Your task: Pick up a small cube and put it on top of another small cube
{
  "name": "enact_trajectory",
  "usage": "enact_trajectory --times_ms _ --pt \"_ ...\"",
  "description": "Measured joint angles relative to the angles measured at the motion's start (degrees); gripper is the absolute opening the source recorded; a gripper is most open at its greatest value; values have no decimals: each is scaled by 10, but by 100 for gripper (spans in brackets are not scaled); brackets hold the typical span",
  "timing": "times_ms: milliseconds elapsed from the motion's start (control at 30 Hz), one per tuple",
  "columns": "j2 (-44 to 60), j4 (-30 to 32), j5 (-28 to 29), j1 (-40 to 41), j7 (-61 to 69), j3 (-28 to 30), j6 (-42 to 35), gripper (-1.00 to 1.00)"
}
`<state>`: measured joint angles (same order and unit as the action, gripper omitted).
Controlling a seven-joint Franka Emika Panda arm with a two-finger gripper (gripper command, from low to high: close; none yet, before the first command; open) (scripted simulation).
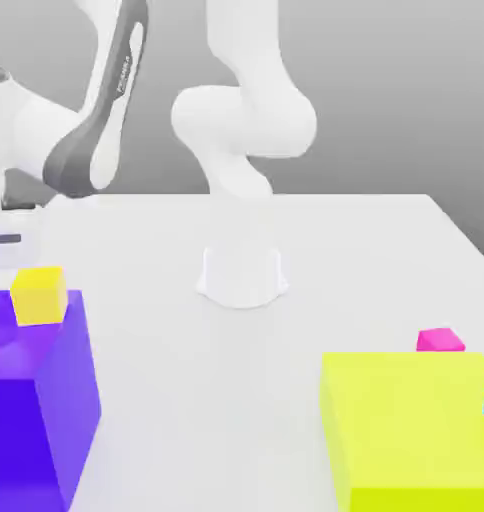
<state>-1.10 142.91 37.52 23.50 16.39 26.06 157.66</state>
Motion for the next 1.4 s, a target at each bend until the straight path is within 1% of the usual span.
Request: enact_trajectory --times_ms 33,133,200,500,733,1033,1067,1133,1200,1267,1300,1400 --pt "-3 -14 16 -7 -11 -12 -8 -100" --pt "-13 -52 55 -70 -46 -47 -28 -100" --pt "-19 -53 39 -114 -73 -69 -36 -100" --pt "-48 -18 -110 -309 -203 -175 -59 -100" --pt "-72 13 -234 -433 -301 -280 -76 -100" --pt "-61 128 -401 -584 -456 -414 -57 -100" --pt "-54 142 -408 -596 -473 -427 -53 -100" --pt "-23 151 -396 -605 -497 -436 -25 -100" --pt "18 152 -367 -603 -522 -434 12 -100" --pt "60 150 -327 -608 -552 -420 49 -100" --pt "78 149 -309 -614 -565 -410 65 100" --pt "78 149 -309 -614 -565 -410 65 100"
